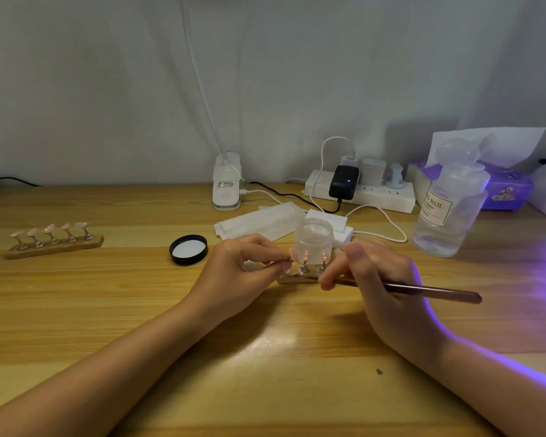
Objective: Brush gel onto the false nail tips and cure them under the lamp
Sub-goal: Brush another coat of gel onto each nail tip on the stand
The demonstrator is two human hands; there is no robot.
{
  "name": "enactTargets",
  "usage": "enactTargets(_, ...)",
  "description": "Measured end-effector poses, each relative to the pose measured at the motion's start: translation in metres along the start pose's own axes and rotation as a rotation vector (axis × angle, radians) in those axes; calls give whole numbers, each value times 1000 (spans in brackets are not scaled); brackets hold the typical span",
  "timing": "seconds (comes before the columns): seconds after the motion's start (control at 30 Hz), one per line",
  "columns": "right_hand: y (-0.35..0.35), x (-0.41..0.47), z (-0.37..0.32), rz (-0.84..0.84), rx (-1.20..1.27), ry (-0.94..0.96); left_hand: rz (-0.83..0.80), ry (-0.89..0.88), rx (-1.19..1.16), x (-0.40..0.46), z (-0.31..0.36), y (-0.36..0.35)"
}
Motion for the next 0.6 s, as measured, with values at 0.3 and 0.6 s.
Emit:
enactTargets(0.3,-3,2,2,-18,-31,-4,3,8,-15,-1,0,1)
enactTargets(0.6,0,4,0,55,-32,-35,42,20,-116,-1,3,4)
Point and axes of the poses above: each hand's wrist, its own x-axis towards the middle knuckle, its own y-axis out of the back of the hand, z = x × y, the point moved 1 cm from there along x, towards the middle knuckle, and after that the axes turned 6 degrees about -z, right-handed, at the moved point
